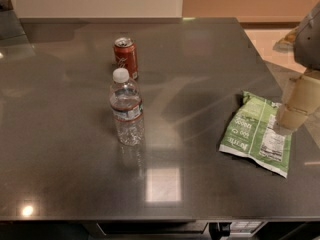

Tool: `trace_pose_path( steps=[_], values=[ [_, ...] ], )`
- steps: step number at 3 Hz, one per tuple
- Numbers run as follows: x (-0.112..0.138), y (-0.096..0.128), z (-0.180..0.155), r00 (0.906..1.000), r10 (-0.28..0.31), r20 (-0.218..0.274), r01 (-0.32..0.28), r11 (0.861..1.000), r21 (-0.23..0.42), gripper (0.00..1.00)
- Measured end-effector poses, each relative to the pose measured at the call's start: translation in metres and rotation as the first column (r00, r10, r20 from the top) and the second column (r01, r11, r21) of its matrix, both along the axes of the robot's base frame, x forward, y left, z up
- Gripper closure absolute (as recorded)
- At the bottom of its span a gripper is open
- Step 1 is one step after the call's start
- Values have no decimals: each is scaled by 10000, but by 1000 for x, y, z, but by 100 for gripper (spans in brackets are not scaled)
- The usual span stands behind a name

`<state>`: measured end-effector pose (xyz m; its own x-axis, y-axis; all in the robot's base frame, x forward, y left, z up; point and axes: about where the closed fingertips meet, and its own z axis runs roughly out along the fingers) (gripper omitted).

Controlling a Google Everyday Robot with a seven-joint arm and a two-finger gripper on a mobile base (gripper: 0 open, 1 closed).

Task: Move green jalapeno chip bag near coke can

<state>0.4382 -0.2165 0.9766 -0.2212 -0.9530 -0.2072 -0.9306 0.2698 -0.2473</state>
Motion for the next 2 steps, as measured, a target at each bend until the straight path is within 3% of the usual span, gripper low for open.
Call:
trace_pose_path(
  steps=[2],
  values=[
    [14,-2,-14,9993,309,-210,-308,9995,63,0]
  ],
)
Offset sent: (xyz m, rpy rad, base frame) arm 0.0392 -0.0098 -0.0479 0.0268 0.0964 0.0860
